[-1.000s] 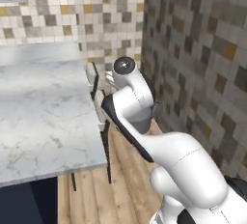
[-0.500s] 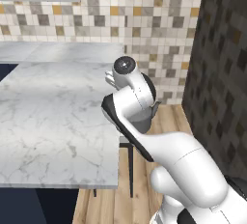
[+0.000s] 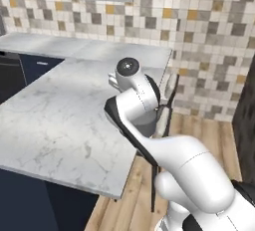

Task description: The kettle is done boiling. Turn off the stove, then wait for 300 timesteps before moving the kettle to the dining table.

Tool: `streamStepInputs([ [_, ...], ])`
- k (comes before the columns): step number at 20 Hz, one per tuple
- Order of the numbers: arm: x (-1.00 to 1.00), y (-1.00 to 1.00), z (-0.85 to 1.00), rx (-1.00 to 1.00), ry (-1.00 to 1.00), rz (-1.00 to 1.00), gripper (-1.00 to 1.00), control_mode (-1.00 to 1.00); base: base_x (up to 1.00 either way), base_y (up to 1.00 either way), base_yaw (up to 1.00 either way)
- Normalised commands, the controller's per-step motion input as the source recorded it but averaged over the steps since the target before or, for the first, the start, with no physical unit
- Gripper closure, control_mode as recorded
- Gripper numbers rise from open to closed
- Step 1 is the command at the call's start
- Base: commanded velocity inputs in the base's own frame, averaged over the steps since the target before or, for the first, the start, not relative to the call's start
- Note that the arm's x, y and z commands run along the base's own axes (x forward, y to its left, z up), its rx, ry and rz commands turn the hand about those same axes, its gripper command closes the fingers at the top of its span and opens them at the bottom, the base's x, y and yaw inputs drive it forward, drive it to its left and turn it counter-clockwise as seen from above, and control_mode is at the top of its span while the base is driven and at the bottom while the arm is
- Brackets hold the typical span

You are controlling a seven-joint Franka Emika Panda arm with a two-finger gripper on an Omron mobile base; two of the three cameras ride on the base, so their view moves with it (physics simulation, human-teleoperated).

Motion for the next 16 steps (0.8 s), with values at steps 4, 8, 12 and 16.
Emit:
streamStepInputs([
  [4,0.00,0.00,0.00,0.00,0.00,0.00,1.00,1.00,0.11,-0.56,0.44],
  [8,0.00,0.00,0.00,0.00,0.00,0.00,1.00,1.00,0.25,-0.56,0.46],
  [12,0.00,0.00,0.00,0.00,0.00,0.00,1.00,1.00,0.27,-0.61,0.47],
  [16,0.00,0.00,0.00,0.00,0.00,0.00,1.00,1.00,0.22,-0.63,0.45],
])
